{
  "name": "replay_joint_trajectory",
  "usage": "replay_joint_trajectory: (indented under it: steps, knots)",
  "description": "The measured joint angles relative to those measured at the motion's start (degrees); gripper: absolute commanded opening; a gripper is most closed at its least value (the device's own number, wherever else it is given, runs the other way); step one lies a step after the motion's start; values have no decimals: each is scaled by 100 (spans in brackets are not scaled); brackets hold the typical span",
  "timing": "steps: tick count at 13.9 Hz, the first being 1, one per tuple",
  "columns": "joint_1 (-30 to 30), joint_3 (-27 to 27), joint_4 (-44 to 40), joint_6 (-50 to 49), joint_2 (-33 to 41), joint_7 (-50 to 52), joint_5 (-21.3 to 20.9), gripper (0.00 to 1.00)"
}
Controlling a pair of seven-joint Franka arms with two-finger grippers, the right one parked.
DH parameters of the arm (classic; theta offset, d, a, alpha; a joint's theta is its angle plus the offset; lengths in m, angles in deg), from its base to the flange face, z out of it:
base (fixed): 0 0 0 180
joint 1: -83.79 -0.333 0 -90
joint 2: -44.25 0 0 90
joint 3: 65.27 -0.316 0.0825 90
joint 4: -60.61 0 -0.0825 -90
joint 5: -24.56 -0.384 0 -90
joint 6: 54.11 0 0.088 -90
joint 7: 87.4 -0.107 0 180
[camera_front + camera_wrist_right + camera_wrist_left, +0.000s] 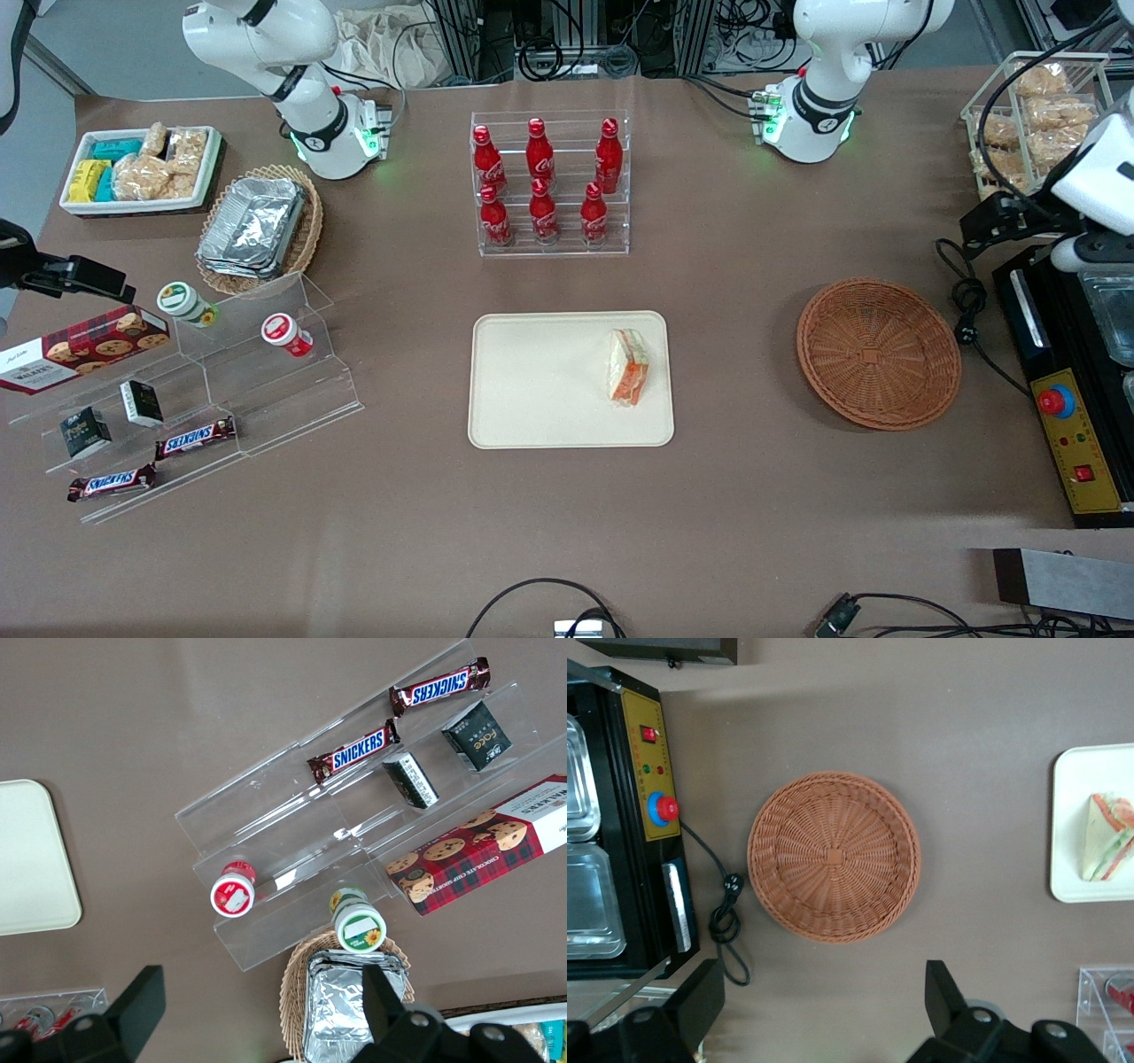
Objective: Place sandwich from basket to tray
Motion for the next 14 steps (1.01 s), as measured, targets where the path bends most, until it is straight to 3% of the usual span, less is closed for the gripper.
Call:
replay_joint_trajectory:
  steps: [14]
  knots:
    - [147,-124,-11,-140,113,-51,204,100]
